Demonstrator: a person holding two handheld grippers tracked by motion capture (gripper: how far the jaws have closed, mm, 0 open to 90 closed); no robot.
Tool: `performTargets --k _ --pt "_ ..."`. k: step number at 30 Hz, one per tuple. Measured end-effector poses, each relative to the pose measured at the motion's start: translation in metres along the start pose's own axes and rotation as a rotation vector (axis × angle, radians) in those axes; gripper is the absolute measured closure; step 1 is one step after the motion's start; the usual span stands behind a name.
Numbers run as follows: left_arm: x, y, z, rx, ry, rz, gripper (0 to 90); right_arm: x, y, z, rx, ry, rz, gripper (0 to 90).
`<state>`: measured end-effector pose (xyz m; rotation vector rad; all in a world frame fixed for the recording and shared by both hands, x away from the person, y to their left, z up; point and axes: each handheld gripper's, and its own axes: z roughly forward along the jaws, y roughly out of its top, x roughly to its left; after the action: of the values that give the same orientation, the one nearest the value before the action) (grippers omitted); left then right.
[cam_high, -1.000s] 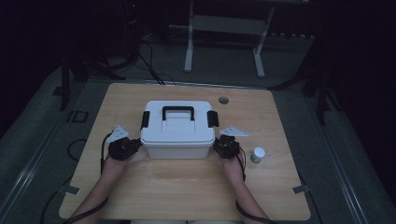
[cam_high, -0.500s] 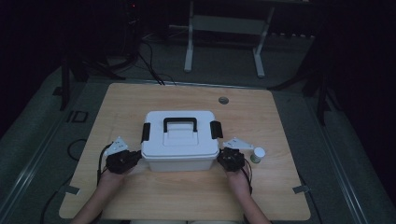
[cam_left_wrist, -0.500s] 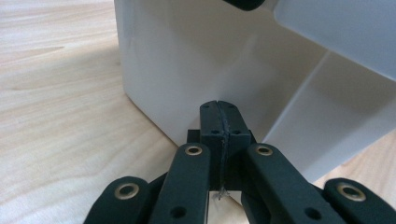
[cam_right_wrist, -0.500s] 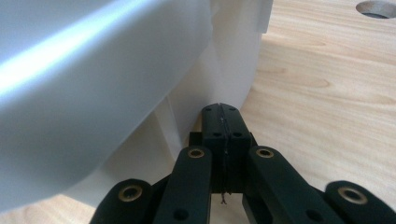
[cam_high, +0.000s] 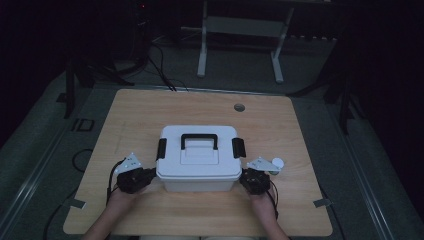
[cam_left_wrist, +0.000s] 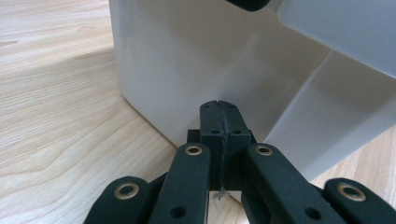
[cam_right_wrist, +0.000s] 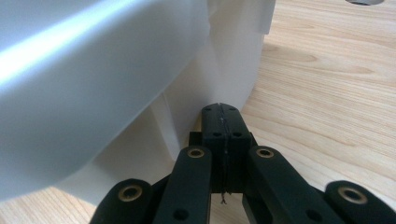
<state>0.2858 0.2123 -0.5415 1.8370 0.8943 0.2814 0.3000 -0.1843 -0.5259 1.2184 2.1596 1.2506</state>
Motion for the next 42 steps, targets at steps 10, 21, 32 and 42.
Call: performTargets --k 10,21,32,42 --pt "-0.008 0.005 0.014 0.004 -0.025 0.028 89.4 -0.014 -0.004 -0.008 -0.003 -0.019 0.022 90.0" --pt "-0.001 0.007 0.02 -0.013 -0.066 0.006 87.3 -0.022 -0.006 -0.013 -0.012 -0.032 0.021 82.7" --pt "0.019 0.0 0.0 0.017 -0.019 -0.014 74.0 -0.03 -0.003 -0.033 -0.042 -0.072 -0.084 71.1" --pt "0.03 0.009 -0.029 0.013 -0.069 -0.016 46.8 -0.045 -0.007 -0.056 -0.068 -0.064 -0.051 45.5"
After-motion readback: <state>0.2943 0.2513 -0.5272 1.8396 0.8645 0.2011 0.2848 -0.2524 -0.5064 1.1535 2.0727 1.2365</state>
